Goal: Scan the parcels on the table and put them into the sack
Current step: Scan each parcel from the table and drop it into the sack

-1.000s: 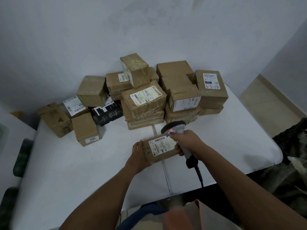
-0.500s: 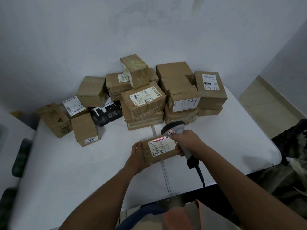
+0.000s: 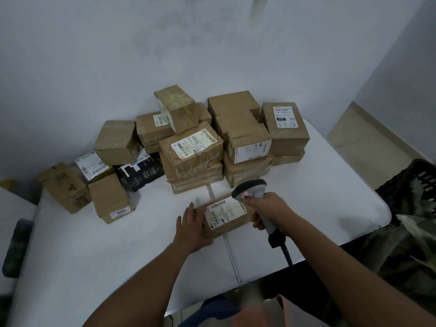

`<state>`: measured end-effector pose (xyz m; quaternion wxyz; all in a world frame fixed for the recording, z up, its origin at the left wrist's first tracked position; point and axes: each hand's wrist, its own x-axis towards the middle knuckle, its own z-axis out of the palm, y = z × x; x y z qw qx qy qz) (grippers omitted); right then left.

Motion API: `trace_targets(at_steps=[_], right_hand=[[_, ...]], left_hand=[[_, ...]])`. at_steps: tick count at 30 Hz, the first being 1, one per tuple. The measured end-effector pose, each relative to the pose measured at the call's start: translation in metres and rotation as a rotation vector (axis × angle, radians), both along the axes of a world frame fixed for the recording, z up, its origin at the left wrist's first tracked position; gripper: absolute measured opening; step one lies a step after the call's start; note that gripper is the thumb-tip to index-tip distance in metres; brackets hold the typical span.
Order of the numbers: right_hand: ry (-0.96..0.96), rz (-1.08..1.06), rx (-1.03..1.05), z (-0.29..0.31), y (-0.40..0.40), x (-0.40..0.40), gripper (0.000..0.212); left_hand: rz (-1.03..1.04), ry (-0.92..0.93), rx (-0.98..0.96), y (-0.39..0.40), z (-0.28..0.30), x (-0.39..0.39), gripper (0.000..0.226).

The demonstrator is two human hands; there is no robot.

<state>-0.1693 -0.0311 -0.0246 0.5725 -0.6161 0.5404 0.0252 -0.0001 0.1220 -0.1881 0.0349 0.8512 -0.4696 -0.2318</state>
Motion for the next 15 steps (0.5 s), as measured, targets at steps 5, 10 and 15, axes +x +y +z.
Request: trace_targets(at_steps=[5, 10, 15], right_hand=[[-0.058, -0.158, 0.055, -0.012, -0.009, -0.044, 0.038], [-0.12, -0.392, 0.119, -0.03, -0.017, -0.102, 0.043], [-0.219, -0.65, 0.234, -0.039, -0.033, -0.186, 0.041]], left_hand=[[-0.061, 0.025, 0.021, -0.019, 0.01, -0.011, 0.108], [-0.154, 0.192, -0.092, -0.046, 0.029, -0.042, 0.092], [-0.263, 0.378, -0.089, -0.086, 0.05, -0.096, 0.075]])
